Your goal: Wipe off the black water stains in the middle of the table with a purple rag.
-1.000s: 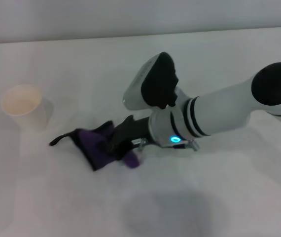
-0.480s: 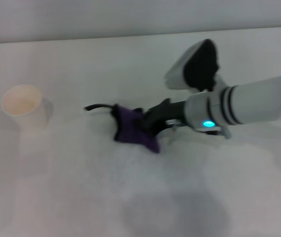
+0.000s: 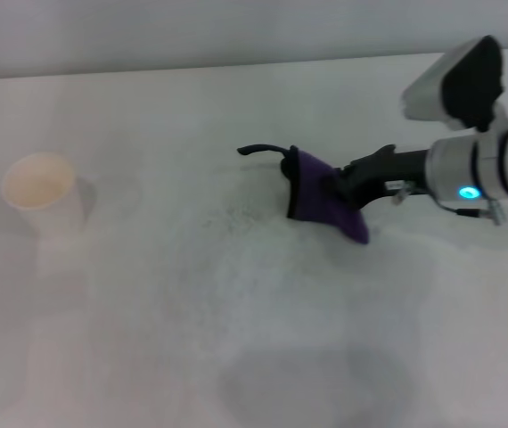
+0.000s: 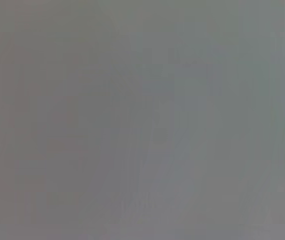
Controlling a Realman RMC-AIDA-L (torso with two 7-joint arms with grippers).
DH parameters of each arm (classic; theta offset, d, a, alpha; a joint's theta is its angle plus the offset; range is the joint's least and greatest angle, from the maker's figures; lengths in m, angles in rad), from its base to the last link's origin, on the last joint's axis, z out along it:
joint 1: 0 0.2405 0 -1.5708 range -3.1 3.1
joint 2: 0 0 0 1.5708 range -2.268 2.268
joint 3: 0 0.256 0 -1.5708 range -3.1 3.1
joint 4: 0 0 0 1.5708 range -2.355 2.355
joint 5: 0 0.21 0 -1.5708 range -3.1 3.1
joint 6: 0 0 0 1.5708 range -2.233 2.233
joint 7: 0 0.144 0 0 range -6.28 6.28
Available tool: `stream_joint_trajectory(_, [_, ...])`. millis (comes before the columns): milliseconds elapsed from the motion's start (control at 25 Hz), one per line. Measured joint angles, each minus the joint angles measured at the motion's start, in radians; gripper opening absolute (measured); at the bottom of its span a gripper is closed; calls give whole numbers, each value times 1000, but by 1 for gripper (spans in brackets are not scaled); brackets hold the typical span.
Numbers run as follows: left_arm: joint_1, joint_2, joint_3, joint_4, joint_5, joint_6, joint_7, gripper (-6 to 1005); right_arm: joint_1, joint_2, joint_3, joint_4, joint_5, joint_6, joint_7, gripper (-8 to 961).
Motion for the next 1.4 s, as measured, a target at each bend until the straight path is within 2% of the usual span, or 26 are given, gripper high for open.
stream_joint_trajectory(200, [-1, 0, -1, 7, 0, 1, 0, 890, -14, 3, 102, 14, -6, 118, -61, 96])
stream_joint_trajectory(400, [-1, -1, -1, 9, 0, 3, 0, 890, 4, 23, 92, -14, -26, 131, -108, 94])
stream_joint_trajectory(600, [-9, -2, 2, 4, 0, 3, 0, 891, 10, 27, 86, -24, -28, 118, -124, 96])
stream_joint_trajectory(880, [-10, -3, 5, 2, 1, 3, -1, 891, -16, 30, 88, -26, 41, 71, -197, 335])
stream_joint_trajectory(1040, [-7, -3, 3, 1, 0, 3, -1, 891, -38, 24, 104, -26, 168, 75, -276, 500])
stream_joint_trajectory(1240, [-9, -3, 2, 1, 0, 3, -1, 890, -67, 24, 163, -67, 412, 94, -462, 609])
stream_joint_trajectory(1400, [-10, -3, 3, 1, 0, 3, -1, 889, -72, 25, 210, -211, 756, 145, -711, 696])
